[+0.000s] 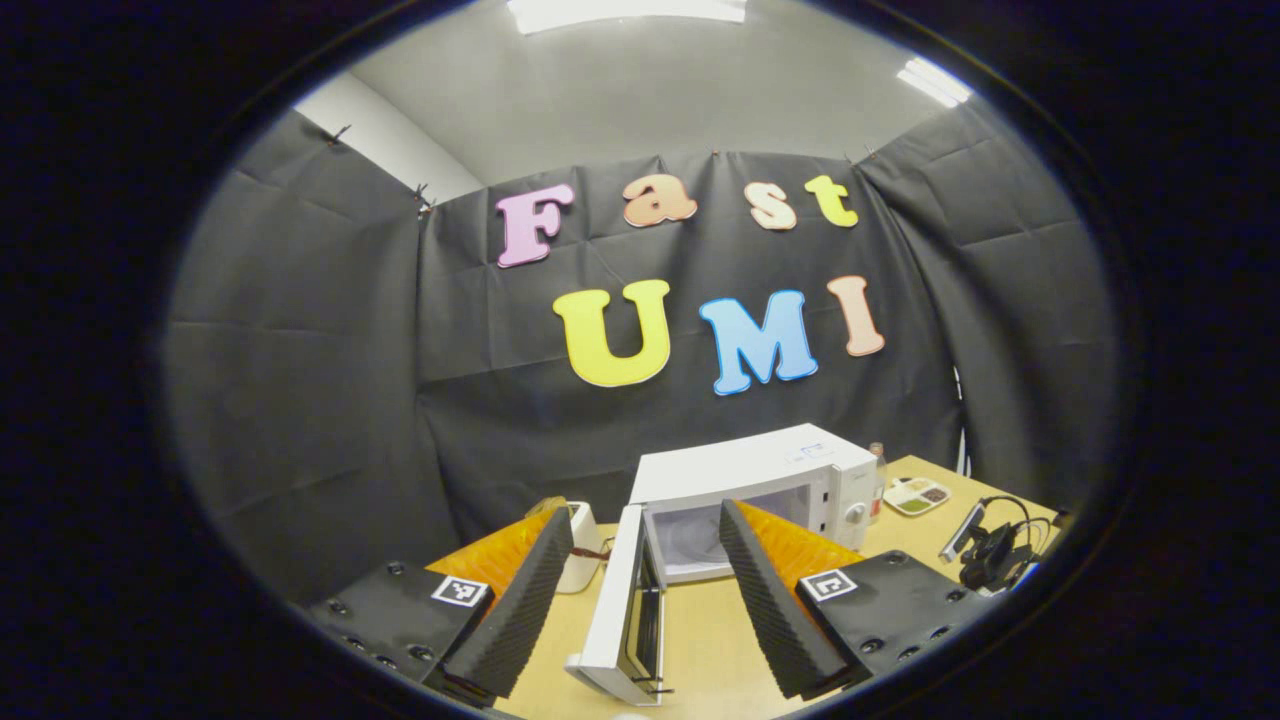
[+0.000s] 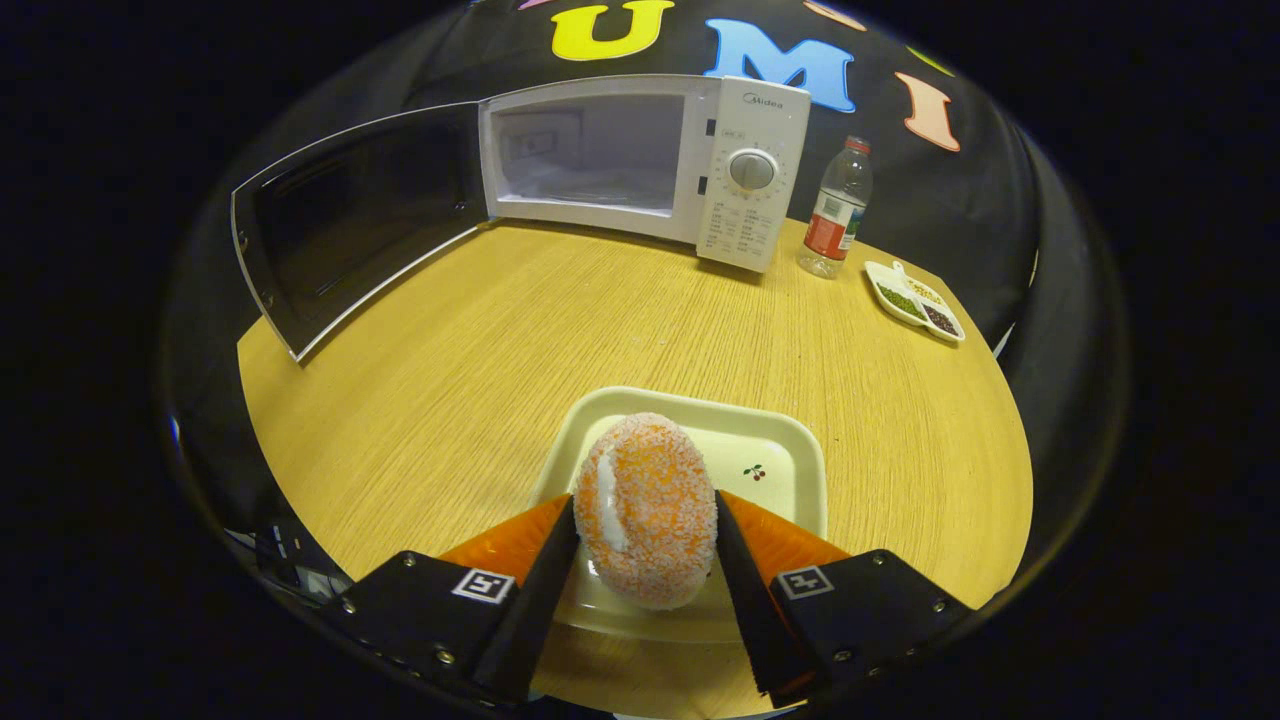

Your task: Open the microwave oven with the left hand, put the food in, and close the microwave oven.

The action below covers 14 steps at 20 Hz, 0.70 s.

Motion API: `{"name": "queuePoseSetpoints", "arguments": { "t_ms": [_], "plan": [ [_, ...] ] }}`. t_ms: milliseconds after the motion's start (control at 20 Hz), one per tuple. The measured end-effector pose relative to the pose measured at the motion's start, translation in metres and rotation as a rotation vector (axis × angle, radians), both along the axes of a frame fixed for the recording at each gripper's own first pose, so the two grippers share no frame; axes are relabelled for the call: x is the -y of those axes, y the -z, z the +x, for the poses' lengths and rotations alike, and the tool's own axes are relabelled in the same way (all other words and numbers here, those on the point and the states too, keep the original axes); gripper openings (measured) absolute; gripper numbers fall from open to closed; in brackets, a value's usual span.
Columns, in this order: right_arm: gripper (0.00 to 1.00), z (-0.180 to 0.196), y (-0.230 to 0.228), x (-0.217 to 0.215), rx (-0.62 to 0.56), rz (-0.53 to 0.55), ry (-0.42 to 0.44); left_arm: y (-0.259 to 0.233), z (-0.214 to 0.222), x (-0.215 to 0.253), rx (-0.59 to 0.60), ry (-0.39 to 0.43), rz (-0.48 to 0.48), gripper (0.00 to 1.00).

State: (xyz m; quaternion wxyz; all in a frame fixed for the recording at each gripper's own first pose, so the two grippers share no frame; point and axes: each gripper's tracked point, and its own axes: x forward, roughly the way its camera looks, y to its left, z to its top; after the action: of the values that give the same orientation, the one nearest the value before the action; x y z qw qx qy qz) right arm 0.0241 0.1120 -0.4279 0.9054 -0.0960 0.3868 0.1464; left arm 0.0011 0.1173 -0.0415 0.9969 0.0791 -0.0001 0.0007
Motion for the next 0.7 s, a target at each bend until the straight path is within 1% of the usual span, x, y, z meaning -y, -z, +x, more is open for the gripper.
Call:
{"name": "queuePoseSetpoints", "arguments": {
  "t_ms": [50, 100, 150, 200, 250, 350, 500, 600, 700],
  "plan": [
    [0.77, 0.0, -0.001, 0.0, -0.019, 0.015, -0.001, -0.001, 0.0, 0.0, 0.001, 0.005, 0.005, 0.97],
    [0.75, -0.002, -0.003, 0.002, -0.033, 0.019, -0.002, -0.001, -0.001, 0.001, 0.0, 0.008, 0.009, 0.99],
    [0.67, -0.003, -0.005, 0.002, -0.049, 0.019, -0.003, -0.001, -0.001, 0.0, -0.002, 0.007, 0.014, 1.0],
    [0.67, -0.001, -0.006, 0.006, -0.049, -0.001, 0.011, 0.0, 0.0, -0.002, -0.004, 0.006, 0.014, 1.0],
    [0.58, 0.0, -0.008, 0.008, -0.054, -0.017, 0.0, -0.001, 0.0, -0.001, -0.004, 0.01, 0.012, 1.0],
    [0.58, -0.003, -0.025, -0.003, -0.032, -0.001, -0.044, -0.001, 0.003, -0.009, -0.001, -0.004, 0.019, 1.0],
    [0.57, -0.001, -0.054, -0.024, -0.018, 0.076, -0.058, 0.002, 0.004, -0.012, -0.005, -0.005, 0.017, 1.0],
    [0.57, 0.008, -0.077, -0.043, -0.005, 0.166, -0.038, 0.003, 0.005, -0.015, -0.005, -0.008, 0.014, 1.0],
    [0.58, 0.02, -0.099, -0.069, -0.011, 0.293, -0.002, 0.009, 0.006, -0.017, -0.015, -0.009, 0.006, 1.0]
  ]
}}
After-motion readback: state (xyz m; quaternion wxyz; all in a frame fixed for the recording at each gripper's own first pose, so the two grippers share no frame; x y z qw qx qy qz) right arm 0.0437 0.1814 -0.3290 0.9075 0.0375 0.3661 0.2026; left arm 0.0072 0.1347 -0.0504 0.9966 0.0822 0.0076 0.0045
